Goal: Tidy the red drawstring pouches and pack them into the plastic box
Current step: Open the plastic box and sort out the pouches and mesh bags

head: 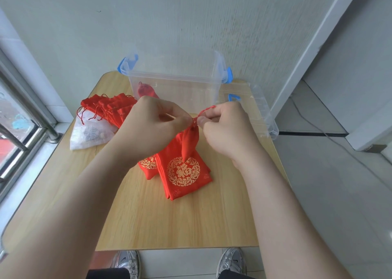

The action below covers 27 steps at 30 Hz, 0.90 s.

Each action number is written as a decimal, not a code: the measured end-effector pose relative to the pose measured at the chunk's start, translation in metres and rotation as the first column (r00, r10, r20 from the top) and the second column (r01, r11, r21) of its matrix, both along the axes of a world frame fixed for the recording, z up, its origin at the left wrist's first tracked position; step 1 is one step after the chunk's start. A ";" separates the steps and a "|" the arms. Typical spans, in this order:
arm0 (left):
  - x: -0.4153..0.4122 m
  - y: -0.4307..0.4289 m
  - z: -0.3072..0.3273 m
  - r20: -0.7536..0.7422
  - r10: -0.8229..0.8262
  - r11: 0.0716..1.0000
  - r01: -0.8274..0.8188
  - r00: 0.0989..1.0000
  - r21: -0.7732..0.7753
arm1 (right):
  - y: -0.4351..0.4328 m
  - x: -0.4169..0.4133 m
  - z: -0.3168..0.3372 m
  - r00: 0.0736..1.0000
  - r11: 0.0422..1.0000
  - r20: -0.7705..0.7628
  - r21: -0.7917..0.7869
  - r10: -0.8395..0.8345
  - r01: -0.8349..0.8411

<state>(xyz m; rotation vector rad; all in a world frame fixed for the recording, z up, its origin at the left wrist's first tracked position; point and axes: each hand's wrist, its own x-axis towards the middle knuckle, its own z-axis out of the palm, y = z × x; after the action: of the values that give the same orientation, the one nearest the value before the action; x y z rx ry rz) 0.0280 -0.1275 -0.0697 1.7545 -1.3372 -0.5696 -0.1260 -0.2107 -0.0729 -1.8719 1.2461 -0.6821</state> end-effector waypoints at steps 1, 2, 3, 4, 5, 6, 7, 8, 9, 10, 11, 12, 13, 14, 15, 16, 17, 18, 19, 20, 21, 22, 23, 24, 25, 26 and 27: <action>0.001 0.000 0.001 -0.044 -0.022 0.999 0.024 0.999 0.040 | 0.000 0.000 0.000 1.000 1.000 -0.006 -0.021 -0.009 0.009; 0.001 0.000 0.001 -0.091 -0.034 0.996 0.041 0.995 0.074 | -0.001 0.000 -0.001 1.000 0.999 -0.008 -0.038 -0.013 0.012; 0.001 -0.001 0.001 -0.151 -0.035 0.994 0.051 0.988 0.098 | -0.001 0.001 -0.001 1.000 0.999 -0.006 -0.051 -0.011 0.010; 0.001 -0.003 0.000 -0.230 -0.025 0.993 0.051 0.973 0.107 | -0.001 0.001 0.000 1.000 0.998 -0.005 -0.059 -0.004 0.004; 0.000 -0.004 0.000 -0.322 -0.002 0.994 0.037 0.947 0.102 | 0.000 0.002 0.000 1.000 0.998 -0.005 -0.066 0.003 -0.003; -0.001 -0.006 0.001 -0.406 0.030 0.996 0.008 0.913 0.092 | -0.001 0.002 -0.001 1.000 0.997 -0.007 -0.076 0.005 -0.005; -0.002 -0.007 0.001 -0.471 0.060 0.996 -0.025 0.880 0.080 | -0.001 0.003 -0.001 1.000 0.996 -0.012 -0.091 0.001 -0.002; -0.002 -0.007 0.002 -0.514 0.081 0.996 -0.055 0.854 0.065 | -0.002 0.003 -0.002 1.000 0.994 -0.017 -0.107 -0.007 0.006; -0.002 -0.008 0.002 -0.547 0.094 0.996 -0.079 0.832 0.051 | -0.002 0.003 -0.003 1.000 0.993 -0.020 -0.118 -0.017 0.014; -0.001 -0.007 0.003 -0.566 0.104 0.994 -0.097 0.818 0.043 | -0.003 0.003 -0.003 1.000 0.992 -0.020 -0.123 -0.023 0.020; -0.001 -0.007 0.004 -0.566 0.114 0.993 -0.108 0.817 0.043 | -0.003 0.002 -0.004 1.000 0.992 -0.014 -0.120 -0.026 0.024; -0.001 -0.006 0.005 -0.542 0.126 0.992 -0.114 0.831 0.055 | -0.003 0.002 -0.004 1.000 0.993 -0.003 -0.113 -0.027 0.027; -0.002 -0.005 0.005 -0.503 0.133 0.991 -0.109 0.854 0.078 | -0.003 0.002 -0.003 1.000 0.994 0.007 -0.103 -0.028 0.029; -0.003 -0.005 0.004 -0.459 0.130 0.990 -0.090 0.879 0.107 | -0.002 0.002 -0.003 0.999 0.995 0.015 -0.092 -0.029 0.030; -0.003 -0.005 0.004 -0.427 0.116 0.989 -0.064 0.897 0.134 | -0.002 0.002 -0.003 0.999 0.996 0.022 -0.081 -0.028 0.030; -0.005 -0.004 0.004 -0.408 0.096 0.987 -0.035 0.908 0.154 | -0.001 0.002 -0.003 0.999 0.997 0.030 -0.071 -0.027 0.029; -0.006 -0.004 0.004 -0.386 0.071 0.986 -0.006 0.920 0.168 | -0.001 0.003 -0.003 0.999 0.998 0.037 -0.062 -0.024 0.026; -0.007 -0.003 0.004 -0.350 0.041 0.984 0.022 0.936 0.174 | 0.000 0.003 -0.002 0.999 0.998 0.043 -0.054 -0.019 0.021; -0.007 -0.003 0.002 -0.305 0.008 0.984 0.047 0.952 0.172 | 0.000 0.003 -0.002 0.998 0.999 0.054 -0.048 -0.014 0.016; -0.007 -0.003 0.001 -0.269 -0.018 0.985 0.063 0.963 0.161 | 0.000 0.003 -0.002 0.998 0.999 0.068 -0.042 -0.011 0.014; -0.006 -0.004 -0.001 -0.257 -0.031 0.986 0.071 0.966 0.149 | -0.001 0.003 -0.002 0.997 0.999 0.079 -0.038 -0.008 0.011; -0.006 -0.005 -0.003 -0.263 -0.026 0.987 0.066 0.965 0.145 | -0.001 0.003 -0.003 0.996 0.999 0.087 -0.034 -0.005 0.008; -0.006 -0.006 -0.005 -0.277 -0.007 0.988 0.049 0.961 0.144 | -0.002 0.004 -0.004 0.996 1.000 0.091 -0.025 -0.001 0.003; -0.007 -0.008 -0.006 -0.290 0.020 0.990 0.022 0.957 0.141 | -0.002 0.004 -0.005 0.996 1.000 0.091 -0.016 0.006 -0.004; -0.007 -0.010 -0.007 -0.278 0.046 0.991 -0.009 0.959 0.133 | -0.003 0.005 -0.007 0.996 1.000 0.087 -0.013 0.021 -0.020; -0.007 -0.012 -0.009 -0.244 0.071 0.992 -0.042 0.967 0.121 | -0.003 0.005 -0.009 0.996 0.999 0.081 -0.012 0.045 -0.044; -0.006 -0.013 -0.011 -0.200 0.091 0.991 -0.070 0.976 0.110 | -0.004 0.005 -0.011 0.995 0.998 0.075 -0.011 0.070 -0.069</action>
<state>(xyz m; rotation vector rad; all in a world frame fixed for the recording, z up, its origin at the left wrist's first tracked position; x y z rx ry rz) 0.0217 -0.1406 -0.0809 1.7707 -1.1060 -0.7629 -0.1213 -0.2142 -0.0835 -1.8698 1.1270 -0.7145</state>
